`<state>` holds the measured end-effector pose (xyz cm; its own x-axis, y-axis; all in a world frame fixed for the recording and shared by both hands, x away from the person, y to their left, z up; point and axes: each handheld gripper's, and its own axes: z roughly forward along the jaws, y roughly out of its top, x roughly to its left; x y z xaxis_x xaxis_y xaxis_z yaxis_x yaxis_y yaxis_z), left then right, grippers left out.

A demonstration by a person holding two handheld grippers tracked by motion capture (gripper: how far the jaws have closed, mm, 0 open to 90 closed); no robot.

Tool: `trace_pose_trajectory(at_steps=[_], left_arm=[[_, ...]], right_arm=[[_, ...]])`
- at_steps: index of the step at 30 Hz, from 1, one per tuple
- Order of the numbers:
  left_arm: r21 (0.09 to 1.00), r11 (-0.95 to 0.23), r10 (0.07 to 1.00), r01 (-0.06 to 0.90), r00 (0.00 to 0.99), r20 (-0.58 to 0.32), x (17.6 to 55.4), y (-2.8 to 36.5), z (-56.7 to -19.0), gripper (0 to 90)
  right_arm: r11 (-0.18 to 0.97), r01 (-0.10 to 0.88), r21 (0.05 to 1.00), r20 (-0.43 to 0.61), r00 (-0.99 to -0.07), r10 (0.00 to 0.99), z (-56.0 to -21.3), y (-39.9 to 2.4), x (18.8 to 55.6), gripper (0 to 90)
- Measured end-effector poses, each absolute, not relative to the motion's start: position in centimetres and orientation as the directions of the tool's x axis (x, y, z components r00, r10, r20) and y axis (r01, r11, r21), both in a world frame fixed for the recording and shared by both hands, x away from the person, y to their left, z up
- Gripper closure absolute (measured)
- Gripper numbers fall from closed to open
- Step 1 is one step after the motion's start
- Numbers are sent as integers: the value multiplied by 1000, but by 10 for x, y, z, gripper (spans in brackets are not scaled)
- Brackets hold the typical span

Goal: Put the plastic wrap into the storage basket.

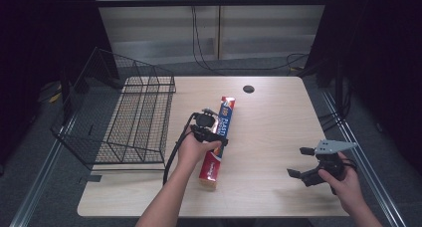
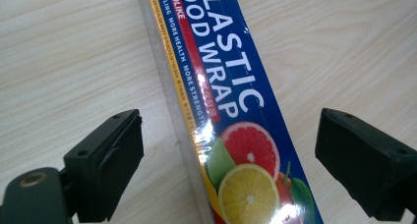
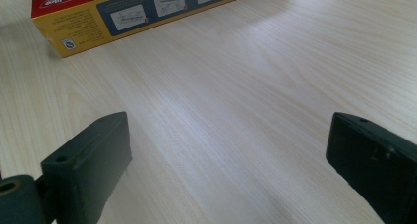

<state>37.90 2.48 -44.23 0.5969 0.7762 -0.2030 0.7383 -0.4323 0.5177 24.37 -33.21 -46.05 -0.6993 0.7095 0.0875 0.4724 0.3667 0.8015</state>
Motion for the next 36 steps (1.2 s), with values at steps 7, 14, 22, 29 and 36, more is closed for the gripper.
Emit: trace_pose_trajectory(at_steps=[7, 14, 22, 29, 36], left_arm=[[499, -435, 781, 750, 590, -206, 384, 21, -445, 153], [487, -442, 787, 753, 586, -191, 388, 18, -448, 200], [467, -454, 792, 759, 584, -179, 391, 12, -449, 262], [447, -443, 808, 777, 562, -177, 392, 10, -449, 262], [433, -409, 829, 803, 525, -192, 394, 9, -449, 255]], right_arm=[[368, 474, 800, 90, -701, 707, -460, -332, 244, 30], [366, 474, 801, 91, -701, 708, -460, -333, 244, 30], [359, 471, 805, 92, -698, 710, -459, -333, 244, 30], [358, 471, 806, 92, -697, 711, -459, -334, 244, 30], [352, 470, 809, 98, -699, 709, -458, -335, 244, 30]])
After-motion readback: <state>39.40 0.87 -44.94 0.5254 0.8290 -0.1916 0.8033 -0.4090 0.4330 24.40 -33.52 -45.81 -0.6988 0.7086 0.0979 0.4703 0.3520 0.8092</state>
